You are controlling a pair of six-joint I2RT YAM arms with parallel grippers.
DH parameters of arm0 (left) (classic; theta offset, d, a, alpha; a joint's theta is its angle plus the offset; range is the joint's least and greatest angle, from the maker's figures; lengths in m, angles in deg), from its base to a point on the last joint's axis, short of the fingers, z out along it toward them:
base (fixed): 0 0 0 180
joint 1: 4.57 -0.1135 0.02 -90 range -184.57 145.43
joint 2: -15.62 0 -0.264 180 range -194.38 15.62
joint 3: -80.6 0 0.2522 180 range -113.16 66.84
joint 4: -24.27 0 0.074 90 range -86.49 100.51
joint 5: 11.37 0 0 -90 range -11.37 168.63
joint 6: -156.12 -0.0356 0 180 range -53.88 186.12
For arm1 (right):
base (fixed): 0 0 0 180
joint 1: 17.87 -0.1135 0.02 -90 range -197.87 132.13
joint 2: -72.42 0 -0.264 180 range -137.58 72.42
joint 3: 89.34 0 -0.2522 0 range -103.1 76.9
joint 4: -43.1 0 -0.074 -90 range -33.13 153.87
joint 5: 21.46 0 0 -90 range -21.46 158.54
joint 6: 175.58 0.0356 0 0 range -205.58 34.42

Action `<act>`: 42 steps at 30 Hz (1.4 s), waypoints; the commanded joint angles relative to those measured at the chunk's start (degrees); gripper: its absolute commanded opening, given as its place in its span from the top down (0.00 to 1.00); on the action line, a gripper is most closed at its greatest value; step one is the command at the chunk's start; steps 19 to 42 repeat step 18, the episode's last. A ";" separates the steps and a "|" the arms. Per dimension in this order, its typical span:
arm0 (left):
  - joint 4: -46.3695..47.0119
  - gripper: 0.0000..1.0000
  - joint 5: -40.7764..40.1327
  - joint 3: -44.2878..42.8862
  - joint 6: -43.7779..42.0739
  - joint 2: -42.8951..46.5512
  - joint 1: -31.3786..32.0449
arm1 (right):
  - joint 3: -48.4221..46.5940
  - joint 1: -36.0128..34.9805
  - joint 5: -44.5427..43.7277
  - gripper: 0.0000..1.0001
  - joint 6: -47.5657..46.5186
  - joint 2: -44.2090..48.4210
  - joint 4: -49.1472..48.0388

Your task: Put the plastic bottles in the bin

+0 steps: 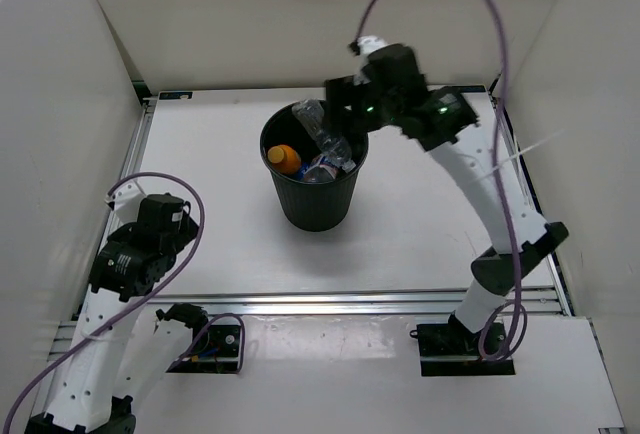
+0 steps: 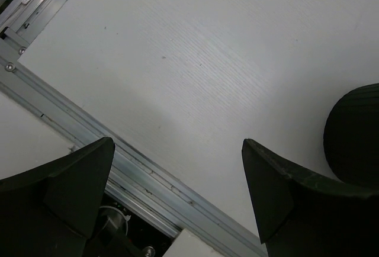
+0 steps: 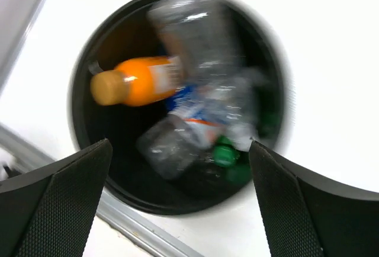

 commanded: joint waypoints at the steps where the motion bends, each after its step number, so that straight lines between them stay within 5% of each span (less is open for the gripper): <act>1: 5.39 0.00 -0.59 0.16 0.04 -2.03 -0.21 | -3.25 9.89 6.21 0.00 5.91 4.68 6.68; 6: 12.86 0.00 5.47 0.17 -1.28 -7.47 -0.21 | 3.73 21.60 32.61 0.00 9.06 4.68 11.55; 11: 14.79 0.00 6.01 -1.42 -0.40 -13.28 -0.21 | 17.99 30.23 44.11 0.00 9.52 9.59 5.06; 18: 15.60 0.00 -1.70 -2.83 1.35 -17.77 -0.21 | 20.40 37.52 47.19 0.00 8.38 11.89 -0.58; 42: 15.60 0.00 -1.70 -2.83 1.35 -17.77 -0.21 | 20.40 37.52 47.19 0.00 8.38 11.89 -0.58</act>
